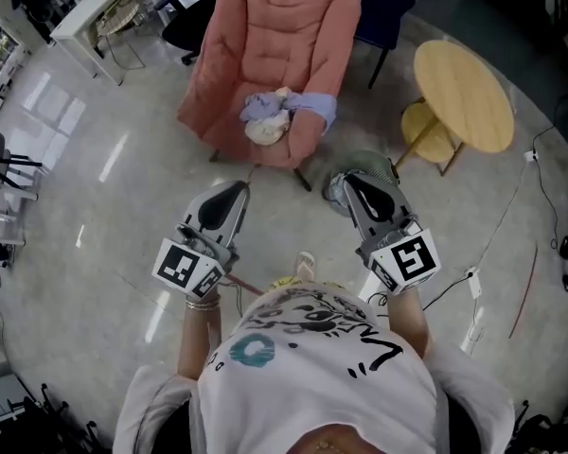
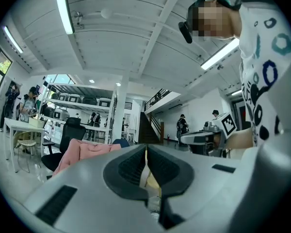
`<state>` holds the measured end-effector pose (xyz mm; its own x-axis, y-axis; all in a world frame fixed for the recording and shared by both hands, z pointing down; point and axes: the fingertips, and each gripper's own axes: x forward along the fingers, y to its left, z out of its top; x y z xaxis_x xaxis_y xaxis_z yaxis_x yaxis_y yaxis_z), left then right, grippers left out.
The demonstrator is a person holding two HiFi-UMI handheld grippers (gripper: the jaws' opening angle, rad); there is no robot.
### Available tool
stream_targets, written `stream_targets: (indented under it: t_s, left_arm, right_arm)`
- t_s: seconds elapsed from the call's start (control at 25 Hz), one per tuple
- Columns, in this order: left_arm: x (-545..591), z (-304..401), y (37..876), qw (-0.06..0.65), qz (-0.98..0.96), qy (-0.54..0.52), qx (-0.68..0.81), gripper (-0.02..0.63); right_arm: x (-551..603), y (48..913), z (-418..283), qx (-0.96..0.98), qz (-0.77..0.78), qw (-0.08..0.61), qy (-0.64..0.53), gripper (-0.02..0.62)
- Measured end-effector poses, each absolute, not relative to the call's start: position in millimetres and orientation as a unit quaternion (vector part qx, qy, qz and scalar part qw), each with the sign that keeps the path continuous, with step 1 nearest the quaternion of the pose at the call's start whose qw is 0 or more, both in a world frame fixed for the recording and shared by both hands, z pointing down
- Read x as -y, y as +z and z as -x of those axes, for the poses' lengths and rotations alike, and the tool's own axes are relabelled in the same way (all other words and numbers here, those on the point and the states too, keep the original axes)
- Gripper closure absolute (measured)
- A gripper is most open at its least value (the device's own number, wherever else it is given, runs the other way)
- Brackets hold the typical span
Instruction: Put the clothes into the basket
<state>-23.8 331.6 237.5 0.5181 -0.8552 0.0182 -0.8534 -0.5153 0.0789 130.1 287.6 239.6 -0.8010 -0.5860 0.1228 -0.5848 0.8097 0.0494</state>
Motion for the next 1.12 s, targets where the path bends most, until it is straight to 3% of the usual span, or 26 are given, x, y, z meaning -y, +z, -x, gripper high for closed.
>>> stream_targets:
  t_s: [1.12]
  left_arm:
    - [-256,68,255,0.056,-0.827,-0.003,0.560,0.583]
  right_arm:
    - [-190,261,-98,0.964,-0.257,0.072,0.017,0.566]
